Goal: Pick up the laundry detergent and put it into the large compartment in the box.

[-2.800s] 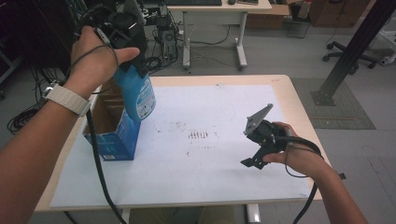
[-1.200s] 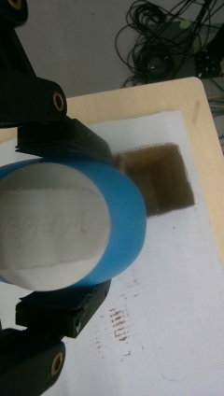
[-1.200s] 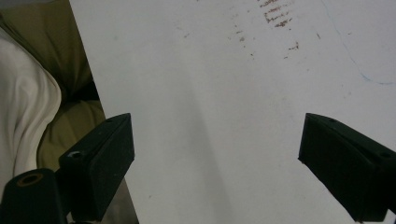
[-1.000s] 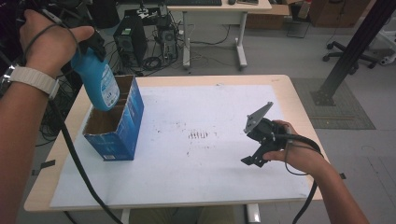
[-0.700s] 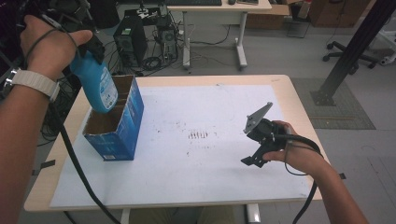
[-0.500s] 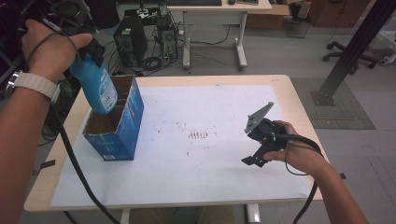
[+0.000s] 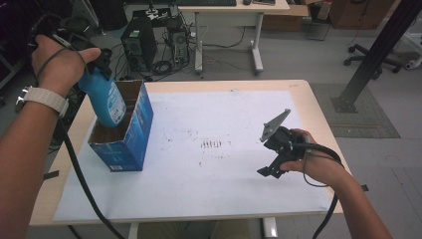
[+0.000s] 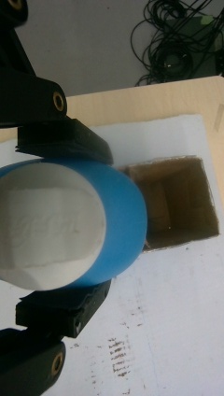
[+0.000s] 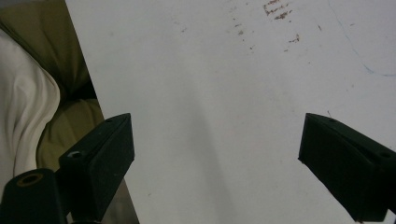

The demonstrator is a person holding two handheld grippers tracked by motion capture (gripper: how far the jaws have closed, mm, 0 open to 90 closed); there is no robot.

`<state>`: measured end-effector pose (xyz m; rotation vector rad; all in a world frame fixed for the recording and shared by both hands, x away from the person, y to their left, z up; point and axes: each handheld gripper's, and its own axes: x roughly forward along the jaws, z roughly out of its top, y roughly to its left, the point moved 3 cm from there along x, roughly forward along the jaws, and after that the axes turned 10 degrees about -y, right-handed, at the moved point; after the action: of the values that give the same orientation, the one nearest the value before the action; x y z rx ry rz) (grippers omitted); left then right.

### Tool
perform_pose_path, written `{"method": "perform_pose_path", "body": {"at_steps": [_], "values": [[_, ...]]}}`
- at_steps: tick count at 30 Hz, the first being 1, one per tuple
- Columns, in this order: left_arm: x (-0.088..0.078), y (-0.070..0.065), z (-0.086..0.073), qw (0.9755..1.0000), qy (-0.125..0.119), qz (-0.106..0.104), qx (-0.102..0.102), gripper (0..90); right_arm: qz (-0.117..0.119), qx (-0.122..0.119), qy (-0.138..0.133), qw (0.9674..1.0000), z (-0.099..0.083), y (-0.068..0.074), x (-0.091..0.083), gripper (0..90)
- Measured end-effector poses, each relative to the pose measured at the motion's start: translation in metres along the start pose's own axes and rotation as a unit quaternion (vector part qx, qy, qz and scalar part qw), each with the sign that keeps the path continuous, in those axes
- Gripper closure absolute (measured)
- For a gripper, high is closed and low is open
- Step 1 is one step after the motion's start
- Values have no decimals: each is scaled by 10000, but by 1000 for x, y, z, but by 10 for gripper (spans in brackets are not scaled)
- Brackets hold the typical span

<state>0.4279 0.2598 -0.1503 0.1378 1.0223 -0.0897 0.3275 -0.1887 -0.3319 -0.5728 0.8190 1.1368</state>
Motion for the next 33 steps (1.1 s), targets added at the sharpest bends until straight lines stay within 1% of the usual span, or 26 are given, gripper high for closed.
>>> {"method": "perform_pose_path", "body": {"at_steps": [10, 20, 23, 27, 33], "values": [[20, 1, -9, 10000, 39, -13, -37, 375, 10, 5, 5, 10000, 0, -1, 2, 106], [45, -1, -20, 9998, 170, -33, -61, 375, 18, 17, 5, 10000, -1, -2, 4, 106], [52, -2, -23, 9998, 196, -32, -32, 375, 21, 15, 4, 10000, -1, -2, 4, 106], [61, -2, -28, 9997, 231, -57, -63, 375, 16, 33, 4, 10000, -3, -3, 4, 106], [72, -3, -34, 9996, 282, -32, -34, 375, 18, 43, 1, 10000, -4, -3, 4, 105]]}}
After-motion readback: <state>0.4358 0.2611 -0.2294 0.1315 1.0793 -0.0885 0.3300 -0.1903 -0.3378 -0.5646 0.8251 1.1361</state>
